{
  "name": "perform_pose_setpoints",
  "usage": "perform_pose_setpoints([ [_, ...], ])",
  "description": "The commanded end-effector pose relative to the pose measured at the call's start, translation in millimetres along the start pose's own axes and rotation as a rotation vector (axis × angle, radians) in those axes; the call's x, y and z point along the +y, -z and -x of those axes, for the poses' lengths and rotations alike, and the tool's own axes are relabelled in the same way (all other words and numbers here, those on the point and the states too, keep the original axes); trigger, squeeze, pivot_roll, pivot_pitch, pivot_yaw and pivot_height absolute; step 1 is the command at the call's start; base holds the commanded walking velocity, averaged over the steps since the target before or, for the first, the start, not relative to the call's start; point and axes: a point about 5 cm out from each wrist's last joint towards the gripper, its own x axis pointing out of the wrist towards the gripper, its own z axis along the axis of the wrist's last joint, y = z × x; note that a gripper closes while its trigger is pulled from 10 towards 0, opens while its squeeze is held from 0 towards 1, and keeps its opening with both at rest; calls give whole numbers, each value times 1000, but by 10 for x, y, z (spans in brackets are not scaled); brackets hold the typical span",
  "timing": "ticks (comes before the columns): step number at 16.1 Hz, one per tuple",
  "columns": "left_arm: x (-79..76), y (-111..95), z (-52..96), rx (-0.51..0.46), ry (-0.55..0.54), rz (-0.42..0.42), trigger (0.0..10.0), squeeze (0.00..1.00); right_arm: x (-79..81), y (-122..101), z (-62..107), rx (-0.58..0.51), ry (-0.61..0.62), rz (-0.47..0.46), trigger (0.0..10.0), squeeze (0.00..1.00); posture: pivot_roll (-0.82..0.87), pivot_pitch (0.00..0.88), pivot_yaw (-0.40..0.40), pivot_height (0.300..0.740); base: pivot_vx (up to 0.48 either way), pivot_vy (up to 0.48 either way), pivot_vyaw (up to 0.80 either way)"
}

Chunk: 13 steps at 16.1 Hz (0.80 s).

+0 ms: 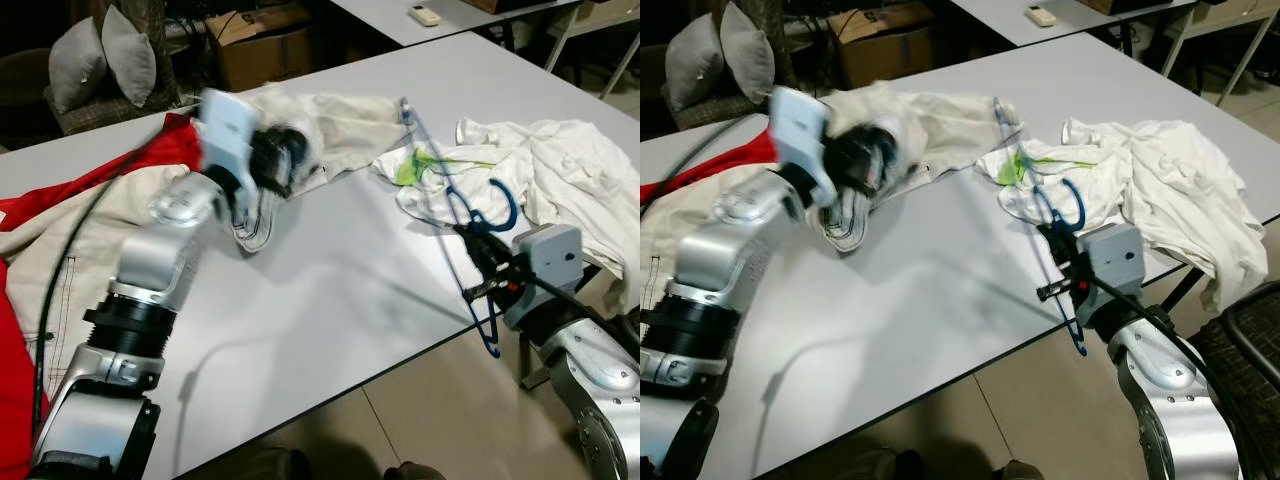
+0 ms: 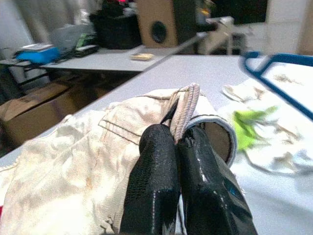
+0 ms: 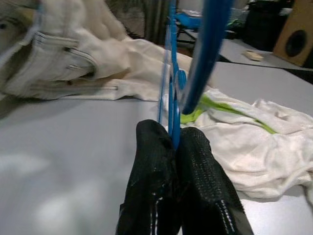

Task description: Hang hanger

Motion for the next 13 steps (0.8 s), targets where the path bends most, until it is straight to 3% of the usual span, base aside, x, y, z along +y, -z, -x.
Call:
perform_pose_setpoints([
  [1,59,-116,17,-31,-34,-8,0,0,93,-57,10,-31,-77,1,10000,0,-174,67,102,740,0,0,0],
  [3,186,-253,-3,-73,-98,28,0,0,355,-110,63,-32,-324,-7,10000,0,-174,64,101,740,0,0,0],
  [5,182,-320,-25,-83,-70,9,0,0,426,-84,92,-6,-398,-10,10000,0,-175,59,103,740,0,0,0],
  [11,23,-329,-7,-52,62,-119,0,0,403,-127,41,-11,-377,-27,10000,0,-174,61,99,740,0,0,0],
  [13,-52,-339,36,-46,131,-204,0,0,337,-80,-14,35,-330,-58,10000,0,-170,64,93,740,0,0,0],
])
